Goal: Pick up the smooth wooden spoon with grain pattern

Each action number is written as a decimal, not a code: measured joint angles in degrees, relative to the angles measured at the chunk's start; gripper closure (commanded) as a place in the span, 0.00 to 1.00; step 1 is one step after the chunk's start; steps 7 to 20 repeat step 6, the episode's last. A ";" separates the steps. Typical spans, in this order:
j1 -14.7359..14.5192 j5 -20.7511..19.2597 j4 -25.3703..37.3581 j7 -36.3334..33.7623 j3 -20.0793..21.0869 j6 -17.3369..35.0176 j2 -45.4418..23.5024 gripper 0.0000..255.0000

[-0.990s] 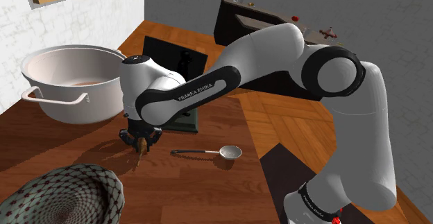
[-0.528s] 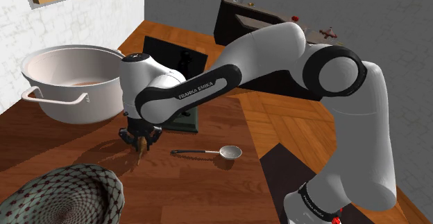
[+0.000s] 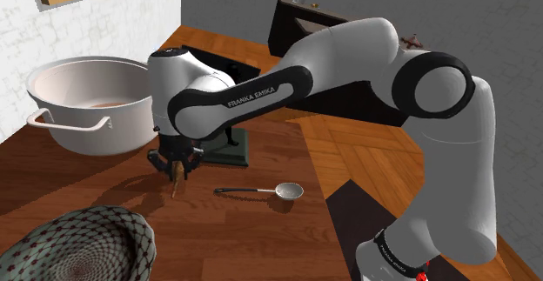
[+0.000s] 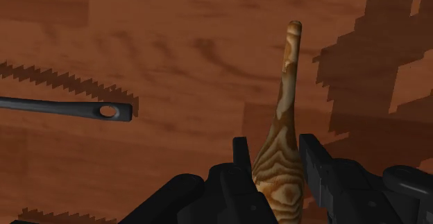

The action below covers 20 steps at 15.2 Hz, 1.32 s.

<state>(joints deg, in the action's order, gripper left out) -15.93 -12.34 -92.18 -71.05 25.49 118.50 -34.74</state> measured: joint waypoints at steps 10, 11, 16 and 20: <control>0.41 0.95 1.01 0.43 0.63 -3.07 2.18 1.00; 0.41 0.95 1.01 0.43 0.63 -3.07 2.18 1.00; 0.41 0.95 1.01 0.43 0.63 -3.07 2.18 1.00; 0.41 0.95 1.01 0.43 0.63 -3.07 2.18 1.00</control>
